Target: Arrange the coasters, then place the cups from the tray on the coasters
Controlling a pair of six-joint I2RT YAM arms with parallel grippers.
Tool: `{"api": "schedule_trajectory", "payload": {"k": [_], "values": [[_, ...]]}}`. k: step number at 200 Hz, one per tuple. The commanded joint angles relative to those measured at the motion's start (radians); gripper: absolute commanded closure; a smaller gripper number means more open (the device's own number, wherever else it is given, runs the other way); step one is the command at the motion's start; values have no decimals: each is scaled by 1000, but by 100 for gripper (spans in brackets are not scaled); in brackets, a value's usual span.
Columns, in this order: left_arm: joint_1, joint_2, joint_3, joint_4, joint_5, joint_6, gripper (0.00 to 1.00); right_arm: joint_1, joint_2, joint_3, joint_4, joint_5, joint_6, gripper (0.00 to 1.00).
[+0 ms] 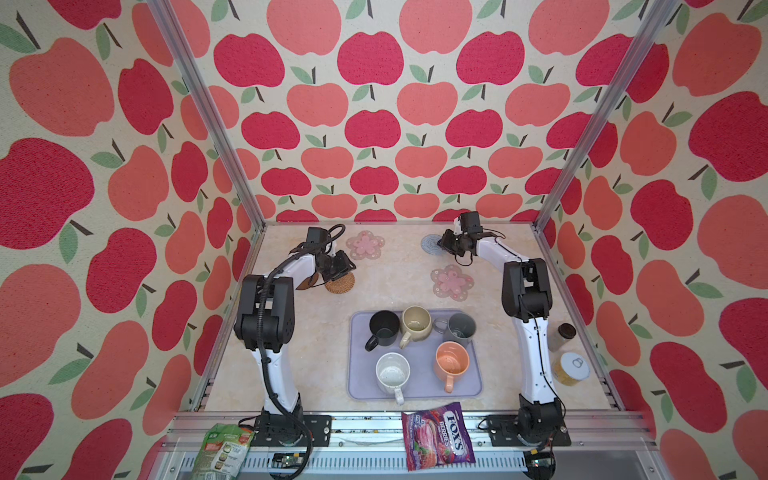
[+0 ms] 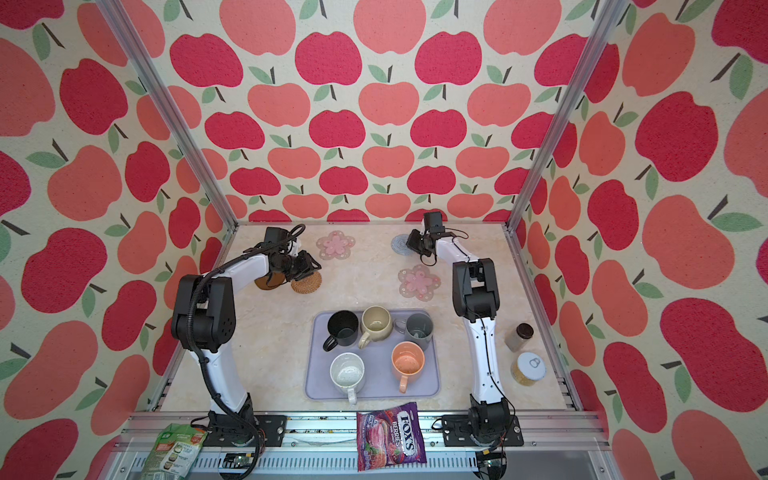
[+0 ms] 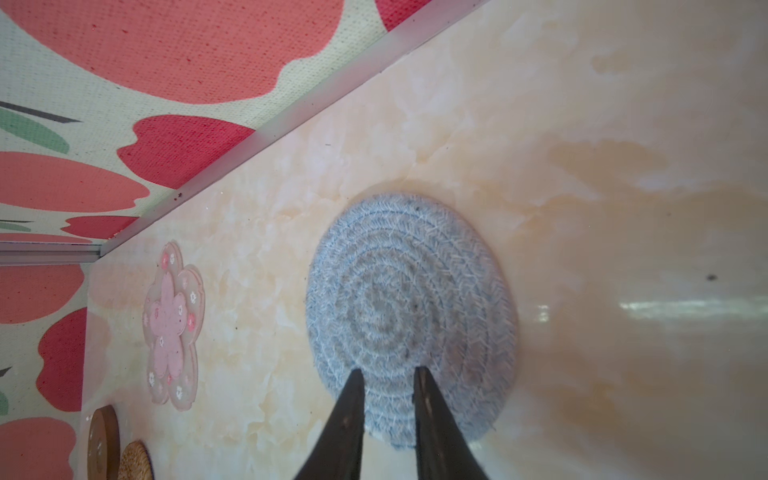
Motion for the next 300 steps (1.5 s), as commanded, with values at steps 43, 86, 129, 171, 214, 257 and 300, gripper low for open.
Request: {"api": "schedule_trajectory", "payload": {"k": [43,86,129,171,214,257,300], "values": [[18,38,43,24,25,-5,58,23,101,61,-15,-1,63,79],[23,41,38,28,31,-14,58,64,102,63,-77,17,9,79],[27,26,25,31,34,-13,58,83,101,70,-97,31,-1,79],[32,17,14,26,34,-10,58,77,78,54,-62,14,28,67],[29,-9,14,24,49,-11,58,50,-21,-4,81,-48,115,53],[-13,-5,59,-39,94,40,58,37,-208,-149,129,-56,99,45],[-88,7,96,-57,94,45,57,10,-390,-382,132,-80,59,45]]}}
